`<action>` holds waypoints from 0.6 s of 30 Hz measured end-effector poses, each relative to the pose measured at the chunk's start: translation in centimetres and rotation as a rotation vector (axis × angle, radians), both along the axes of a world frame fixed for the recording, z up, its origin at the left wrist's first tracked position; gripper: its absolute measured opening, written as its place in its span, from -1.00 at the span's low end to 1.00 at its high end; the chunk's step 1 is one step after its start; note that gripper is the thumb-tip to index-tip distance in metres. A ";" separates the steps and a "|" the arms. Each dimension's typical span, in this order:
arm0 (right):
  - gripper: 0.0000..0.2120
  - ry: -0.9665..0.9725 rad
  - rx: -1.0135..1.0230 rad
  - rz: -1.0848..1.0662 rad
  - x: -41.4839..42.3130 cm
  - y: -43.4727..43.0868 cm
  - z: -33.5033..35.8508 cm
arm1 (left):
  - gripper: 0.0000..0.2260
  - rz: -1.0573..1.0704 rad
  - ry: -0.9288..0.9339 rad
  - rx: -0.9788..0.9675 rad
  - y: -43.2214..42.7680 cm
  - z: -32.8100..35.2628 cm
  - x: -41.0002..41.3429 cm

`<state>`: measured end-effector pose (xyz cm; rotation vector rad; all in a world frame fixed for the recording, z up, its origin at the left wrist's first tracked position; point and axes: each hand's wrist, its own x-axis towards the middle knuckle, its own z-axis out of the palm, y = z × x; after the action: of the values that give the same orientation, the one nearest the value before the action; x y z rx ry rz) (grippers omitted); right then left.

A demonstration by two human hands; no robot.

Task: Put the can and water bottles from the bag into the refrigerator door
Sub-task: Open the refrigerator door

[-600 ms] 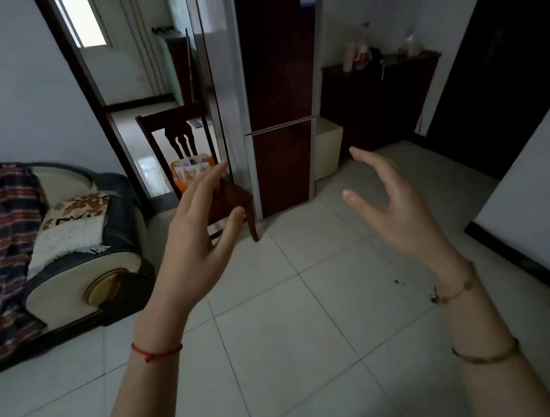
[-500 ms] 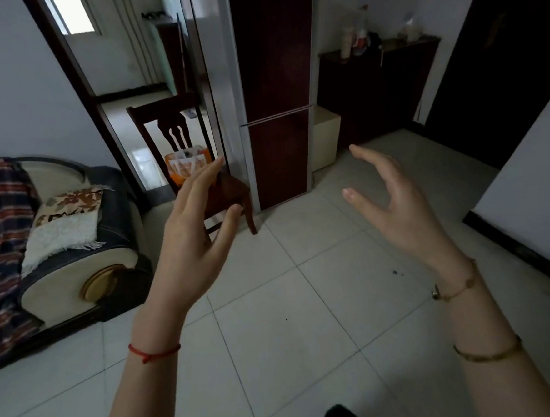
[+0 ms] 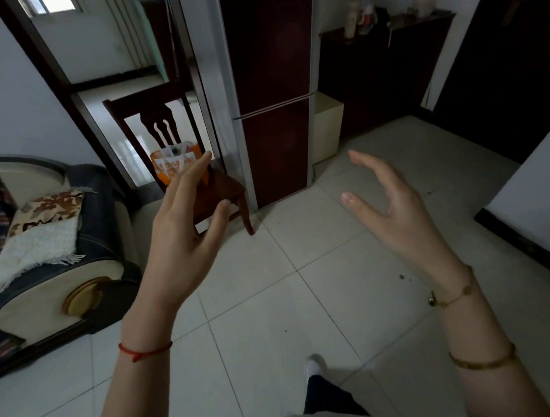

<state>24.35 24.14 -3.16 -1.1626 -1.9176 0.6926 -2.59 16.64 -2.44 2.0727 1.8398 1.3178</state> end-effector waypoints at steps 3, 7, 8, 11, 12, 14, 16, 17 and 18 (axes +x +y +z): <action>-0.47 0.005 -0.005 0.017 -0.5 4.3 0.4 | -0.48 0.011 -0.029 0.009 4.1 0.5 -0.2; -0.46 -0.002 -0.004 0.058 -1.1 10.3 0.9 | -0.49 0.041 -0.061 0.025 9.5 0.9 -0.5; -0.46 -0.004 -0.007 0.068 -1.3 11.7 0.9 | -0.49 0.051 -0.063 0.023 10.8 0.8 -0.6; -0.47 -0.006 -0.006 0.094 -1.7 15.7 0.7 | -0.49 0.078 -0.051 0.020 14.5 0.6 -0.6; -0.47 -0.010 -0.003 0.102 -1.9 17.0 0.7 | -0.49 0.085 -0.047 0.021 15.5 0.5 -0.6; -0.48 -0.019 0.000 0.123 -2.4 19.4 0.6 | -0.49 0.099 -0.051 0.023 17.4 0.3 -0.7; -0.48 -0.029 -0.010 0.149 -2.9 21.5 0.4 | -0.49 0.110 -0.055 0.021 19.1 0.0 -0.9; -0.49 -0.031 -0.018 0.162 -3.2 22.4 0.3 | -0.49 0.114 -0.056 0.019 19.7 -0.2 -1.1; -0.49 -0.028 -0.024 0.174 -3.5 23.3 0.1 | -0.50 0.118 -0.056 0.019 20.4 -0.4 -1.3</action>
<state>20.82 47.41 -3.01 -1.0327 -2.0568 0.7976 -3.85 37.08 -2.81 1.9417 1.9611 1.4099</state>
